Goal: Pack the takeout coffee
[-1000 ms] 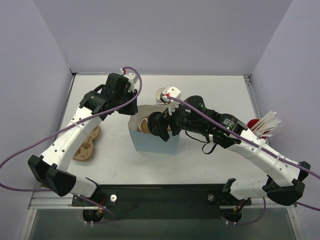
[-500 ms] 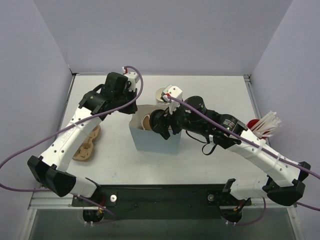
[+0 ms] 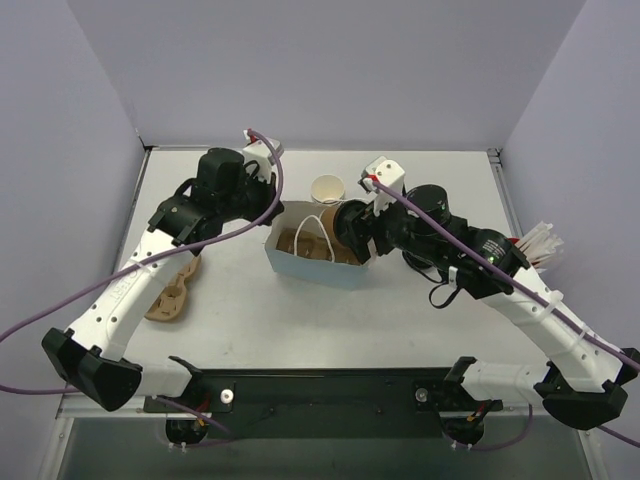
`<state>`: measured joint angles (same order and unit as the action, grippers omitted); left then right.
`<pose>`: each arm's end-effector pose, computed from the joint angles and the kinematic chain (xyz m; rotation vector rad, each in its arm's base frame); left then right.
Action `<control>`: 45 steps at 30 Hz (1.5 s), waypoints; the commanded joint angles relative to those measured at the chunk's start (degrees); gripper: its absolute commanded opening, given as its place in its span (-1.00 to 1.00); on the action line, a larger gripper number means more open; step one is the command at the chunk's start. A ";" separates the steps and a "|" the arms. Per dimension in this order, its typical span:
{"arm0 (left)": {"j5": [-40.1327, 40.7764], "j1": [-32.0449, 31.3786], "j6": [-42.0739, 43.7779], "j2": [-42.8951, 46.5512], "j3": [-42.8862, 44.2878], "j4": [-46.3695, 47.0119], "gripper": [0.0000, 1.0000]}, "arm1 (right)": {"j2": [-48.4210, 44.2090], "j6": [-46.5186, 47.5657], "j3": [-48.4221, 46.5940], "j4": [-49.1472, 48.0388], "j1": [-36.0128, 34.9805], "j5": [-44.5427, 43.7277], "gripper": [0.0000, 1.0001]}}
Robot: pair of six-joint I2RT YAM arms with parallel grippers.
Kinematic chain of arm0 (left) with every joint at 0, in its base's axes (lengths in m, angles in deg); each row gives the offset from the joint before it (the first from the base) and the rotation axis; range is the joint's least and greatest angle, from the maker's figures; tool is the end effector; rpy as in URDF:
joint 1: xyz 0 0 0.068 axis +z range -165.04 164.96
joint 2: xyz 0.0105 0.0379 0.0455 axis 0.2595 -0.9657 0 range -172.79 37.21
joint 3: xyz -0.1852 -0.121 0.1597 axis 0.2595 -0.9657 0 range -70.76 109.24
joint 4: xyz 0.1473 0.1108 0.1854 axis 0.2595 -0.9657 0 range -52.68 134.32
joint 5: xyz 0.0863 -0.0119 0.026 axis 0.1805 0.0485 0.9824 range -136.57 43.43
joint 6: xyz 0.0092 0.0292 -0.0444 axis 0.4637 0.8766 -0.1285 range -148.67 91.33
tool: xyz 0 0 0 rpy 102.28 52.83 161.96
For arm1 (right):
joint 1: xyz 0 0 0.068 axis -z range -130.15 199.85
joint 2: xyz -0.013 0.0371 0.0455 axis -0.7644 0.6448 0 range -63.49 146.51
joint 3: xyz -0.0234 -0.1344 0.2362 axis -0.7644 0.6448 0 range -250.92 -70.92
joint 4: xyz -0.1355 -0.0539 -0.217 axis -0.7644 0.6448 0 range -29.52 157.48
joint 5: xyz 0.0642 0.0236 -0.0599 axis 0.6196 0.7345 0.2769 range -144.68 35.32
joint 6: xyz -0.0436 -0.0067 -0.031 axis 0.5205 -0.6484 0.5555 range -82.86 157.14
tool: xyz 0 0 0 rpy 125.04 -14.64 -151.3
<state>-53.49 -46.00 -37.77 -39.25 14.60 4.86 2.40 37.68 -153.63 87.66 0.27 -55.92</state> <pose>0.2422 -0.1504 0.4118 0.4796 2.0934 -0.5416 0.1543 0.1800 0.4631 -0.7438 1.6290 0.6022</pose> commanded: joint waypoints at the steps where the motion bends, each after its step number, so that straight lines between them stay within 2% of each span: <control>1: -3.01 0.20 1.28 2.90 -1.16 8.00 -1.00 | -1.55 1.40 0.89 -0.02 1.24 2.54 -0.16; 6: -7.22 0.02 1.90 4.57 -3.61 11.15 -1.00 | -0.50 1.13 1.59 -0.02 0.11 5.19 -0.18; 8: -8.63 0.02 1.72 6.59 -7.57 15.98 -1.00 | 0.64 2.18 2.03 -0.20 -0.60 4.67 -0.18; 10: -10.74 -0.07 1.72 8.08 -10.11 19.49 -1.00 | 1.70 4.11 2.38 -0.20 -1.83 2.21 -0.19; 16: -13.38 -0.42 2.16 11.15 -13.02 22.23 -1.00 | 4.34 9.30 4.84 -1.16 -3.59 -2.89 -0.20; 26: -13.56 -0.86 -2.23 18.10 -23.13 28.03 -1.00 | 2.85 18.53 16.17 -12.05 -7.80 -5.88 -0.21; 31: -14.08 -2.00 -2.94 21.44 -28.05 27.77 -1.00 | -0.14 23.89 22.93 -17.50 -10.09 -4.39 -0.21; 35: -14.88 -2.09 -3.82 23.73 -31.48 29.36 -1.00 | -0.58 26.09 24.88 -17.34 -11.32 -3.95 -0.21; 45: -13.21 -3.05 -5.22 26.01 -32.89 25.67 -1.00 | 3.72 33.47 23.93 -18.83 -11.41 -5.36 -0.21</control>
<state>-66.52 -48.14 -41.99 -14.88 -18.01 29.49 3.78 66.31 -128.54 71.46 -10.75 -60.38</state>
